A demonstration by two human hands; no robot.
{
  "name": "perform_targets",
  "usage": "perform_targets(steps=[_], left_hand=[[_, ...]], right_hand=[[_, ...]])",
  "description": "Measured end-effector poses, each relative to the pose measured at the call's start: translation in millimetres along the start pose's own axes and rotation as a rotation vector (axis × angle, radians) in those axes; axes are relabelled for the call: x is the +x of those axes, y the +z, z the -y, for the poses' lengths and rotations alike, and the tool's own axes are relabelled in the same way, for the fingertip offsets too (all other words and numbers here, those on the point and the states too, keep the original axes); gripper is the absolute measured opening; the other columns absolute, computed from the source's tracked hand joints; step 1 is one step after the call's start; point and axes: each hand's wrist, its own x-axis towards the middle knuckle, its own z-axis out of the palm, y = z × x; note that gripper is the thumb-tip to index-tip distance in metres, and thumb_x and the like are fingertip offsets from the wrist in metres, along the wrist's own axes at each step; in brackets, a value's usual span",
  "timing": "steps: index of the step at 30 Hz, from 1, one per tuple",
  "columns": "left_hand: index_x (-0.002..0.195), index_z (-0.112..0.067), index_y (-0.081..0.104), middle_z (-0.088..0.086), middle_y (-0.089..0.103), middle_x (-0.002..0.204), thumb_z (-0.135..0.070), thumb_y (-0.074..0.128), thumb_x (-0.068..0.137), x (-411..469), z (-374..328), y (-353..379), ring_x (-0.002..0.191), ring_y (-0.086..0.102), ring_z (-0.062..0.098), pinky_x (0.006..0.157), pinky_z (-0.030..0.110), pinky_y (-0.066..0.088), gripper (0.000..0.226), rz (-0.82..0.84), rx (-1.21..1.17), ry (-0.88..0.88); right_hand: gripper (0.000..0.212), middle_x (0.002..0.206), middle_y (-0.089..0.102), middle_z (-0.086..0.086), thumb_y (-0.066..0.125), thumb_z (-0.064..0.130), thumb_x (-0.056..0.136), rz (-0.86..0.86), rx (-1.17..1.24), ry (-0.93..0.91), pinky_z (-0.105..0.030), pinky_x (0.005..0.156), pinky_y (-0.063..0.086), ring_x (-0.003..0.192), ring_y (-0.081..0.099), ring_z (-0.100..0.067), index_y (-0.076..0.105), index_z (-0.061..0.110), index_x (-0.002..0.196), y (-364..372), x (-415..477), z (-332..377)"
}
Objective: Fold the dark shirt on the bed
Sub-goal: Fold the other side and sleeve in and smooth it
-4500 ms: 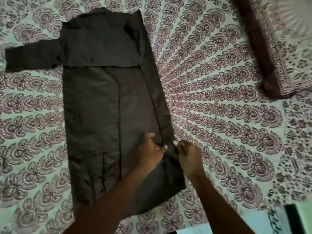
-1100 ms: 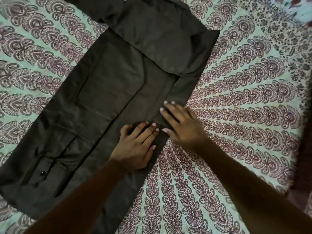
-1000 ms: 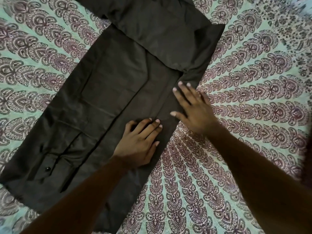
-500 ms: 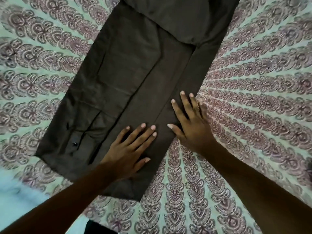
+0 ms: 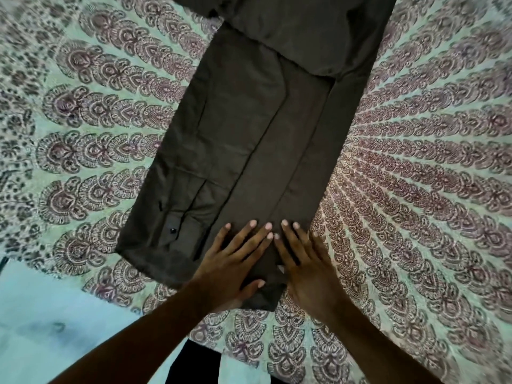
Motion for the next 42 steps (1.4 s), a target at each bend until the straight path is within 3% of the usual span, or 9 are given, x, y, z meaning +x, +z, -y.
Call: perform_targets(steps=[5, 7, 10, 13, 16, 21, 27, 37, 42], left_hand=[[0.166, -0.022, 0.019, -0.004, 0.009, 0.176, -0.073, 0.051, 0.085, 1.5, 2.8, -5.5, 0.161, 0.017, 0.028, 0.120, 0.064, 0.027, 0.101, 0.008, 0.007, 0.020], [0.166, -0.023, 0.022, -0.004, 0.014, 0.175, -0.075, 0.053, 0.082, 2.8, 3.7, -6.3, 0.159, 0.023, 0.030, 0.119, 0.064, 0.028, 0.103, -0.002, 0.009, 0.027], [0.159, -0.020, 0.041, 0.000, 0.038, 0.167, -0.073, 0.056, 0.080, 13.2, 2.8, -8.5, 0.144, 0.045, 0.031, 0.113, 0.063, 0.029, 0.097, -0.029, 0.039, 0.048], [0.145, -0.017, 0.058, 0.002, 0.057, 0.147, -0.061, 0.061, 0.084, 45.2, -2.0, -21.9, 0.125, 0.057, 0.028, 0.107, 0.056, 0.030, 0.076, -0.161, 0.049, 0.052], [0.151, -0.017, 0.050, 0.006, 0.044, 0.159, -0.044, 0.060, 0.090, 100.8, -4.3, -46.9, 0.130, 0.051, 0.029, 0.105, 0.054, 0.036, 0.067, -0.273, 0.022, 0.007], [0.164, -0.015, 0.023, 0.002, 0.011, 0.175, -0.050, 0.049, 0.094, 202.5, 15.5, -76.0, 0.159, 0.020, 0.026, 0.119, 0.052, 0.030, 0.083, -0.240, 0.031, -0.031], [0.166, -0.019, 0.021, -0.001, 0.013, 0.175, -0.058, 0.038, 0.100, 233.4, 34.5, -55.9, 0.161, 0.015, 0.020, 0.125, 0.050, 0.022, 0.079, -0.165, 0.039, 0.023], [0.167, -0.024, 0.016, -0.006, 0.005, 0.176, -0.061, 0.042, 0.098, 236.4, 37.0, -57.3, 0.162, 0.007, 0.015, 0.126, 0.048, 0.020, 0.083, -0.143, -0.016, 0.014], [0.167, -0.023, 0.018, -0.005, 0.009, 0.176, -0.060, 0.048, 0.095, 238.3, 38.3, -57.8, 0.161, 0.011, 0.016, 0.123, 0.049, 0.025, 0.086, -0.143, -0.049, 0.012]], right_hand=[[0.068, 0.175, 0.009, -0.007, 0.032, 0.054, 0.107, 0.039, -0.105, -0.122, -0.053, 0.124, 0.025, 0.161, 0.013, -0.027, 0.022, 0.022, 0.165, -36.3, 52.4, -72.0], [0.073, 0.175, 0.005, -0.007, 0.027, 0.063, 0.104, 0.028, -0.092, 0.015, -0.057, 0.124, 0.025, 0.160, 0.015, -0.029, 0.018, 0.025, 0.166, -52.8, 82.4, -108.5], [0.077, 0.175, 0.002, -0.007, 0.023, 0.067, 0.102, -0.020, 0.016, 0.256, -0.057, 0.127, 0.019, 0.160, 0.009, -0.034, 0.013, 0.027, 0.166, -81.2, 117.9, -142.8], [0.072, 0.175, -0.003, -0.005, 0.030, 0.060, 0.106, -0.059, -0.047, 0.181, -0.053, 0.127, 0.014, 0.161, 0.000, -0.030, 0.015, 0.023, 0.166, -98.4, 132.1, -153.0], [0.067, 0.175, -0.006, -0.001, 0.032, 0.051, 0.108, -0.014, -0.085, 0.049, -0.053, 0.128, 0.017, 0.162, 0.000, -0.024, 0.016, 0.021, 0.166, -98.0, 134.7, -158.7], [0.066, 0.175, -0.002, -0.003, 0.030, 0.047, 0.110, 0.009, -0.046, 0.071, -0.050, 0.128, 0.017, 0.162, 0.004, -0.025, 0.008, 0.022, 0.167, -99.9, 154.8, -192.8], [0.065, 0.175, 0.003, -0.003, 0.032, 0.046, 0.110, -0.001, -0.047, 0.105, -0.051, 0.125, 0.023, 0.161, 0.008, -0.024, 0.013, 0.021, 0.167, -124.7, 209.5, -239.5], [0.079, 0.175, -0.003, -0.005, 0.029, 0.059, 0.107, 0.060, -0.066, 0.215, -0.056, 0.126, 0.019, 0.162, 0.002, -0.027, 0.004, 0.015, 0.167, -154.0, 272.2, -289.0], [0.085, 0.175, -0.006, -0.008, 0.023, 0.065, 0.105, 0.054, -0.054, 0.330, -0.059, 0.126, 0.016, 0.161, 0.002, -0.030, 0.005, 0.008, 0.166, -165.2, 303.9, -311.5]])
